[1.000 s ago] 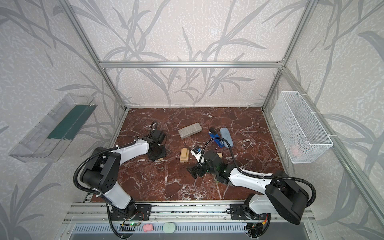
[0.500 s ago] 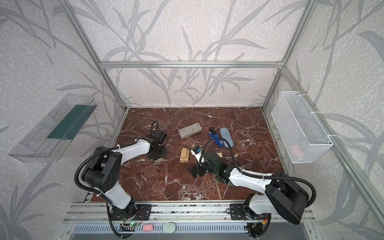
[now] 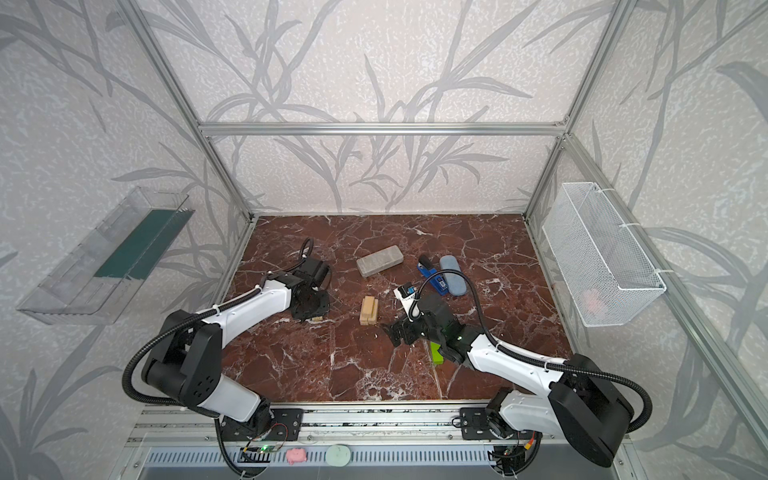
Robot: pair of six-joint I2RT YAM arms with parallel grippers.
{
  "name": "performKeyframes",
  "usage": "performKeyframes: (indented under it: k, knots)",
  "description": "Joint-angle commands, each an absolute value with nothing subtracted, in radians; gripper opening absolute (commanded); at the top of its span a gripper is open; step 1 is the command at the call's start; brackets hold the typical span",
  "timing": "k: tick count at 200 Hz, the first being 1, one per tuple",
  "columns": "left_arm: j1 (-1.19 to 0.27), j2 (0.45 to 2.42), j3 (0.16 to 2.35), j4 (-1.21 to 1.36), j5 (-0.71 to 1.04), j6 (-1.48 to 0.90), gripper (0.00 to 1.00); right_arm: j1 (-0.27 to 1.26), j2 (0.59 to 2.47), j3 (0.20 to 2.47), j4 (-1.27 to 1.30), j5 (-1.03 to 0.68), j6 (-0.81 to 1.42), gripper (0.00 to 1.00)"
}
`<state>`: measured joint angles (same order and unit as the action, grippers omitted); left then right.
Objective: Build the wood block tower
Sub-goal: 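Lift the small block with the left gripper and carry it toward the group, then lower the held block upright against the wood group with the left gripper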
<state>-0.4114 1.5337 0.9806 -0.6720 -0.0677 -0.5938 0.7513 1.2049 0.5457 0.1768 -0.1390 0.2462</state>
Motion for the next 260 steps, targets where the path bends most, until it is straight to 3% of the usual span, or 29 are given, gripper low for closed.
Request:
performKeyframes:
  k: [1, 35, 118, 260]
  knots:
    - [-0.451, 1.482, 1.037, -0.771, -0.057, -0.557, 0.19, 0.711, 1.191, 0.612, 0.073, -0.137, 0.314, 0.99]
    - [-0.526, 1.463, 1.101, -0.803, -0.035, -0.532, 0.16, 0.63, 1.204, 0.6, 0.129, -0.22, 0.343, 0.99]
    - [-0.659, 1.625, 1.314, -0.864, -0.017, -0.508, 0.12, 0.62, 1.202, 0.496, 0.292, -0.206, 0.271, 0.99]
    - [-0.749, 1.83, 1.494, -0.915, -0.103, -0.607, 0.08, 0.62, 1.185, 0.454, 0.382, -0.208, 0.25, 0.99]
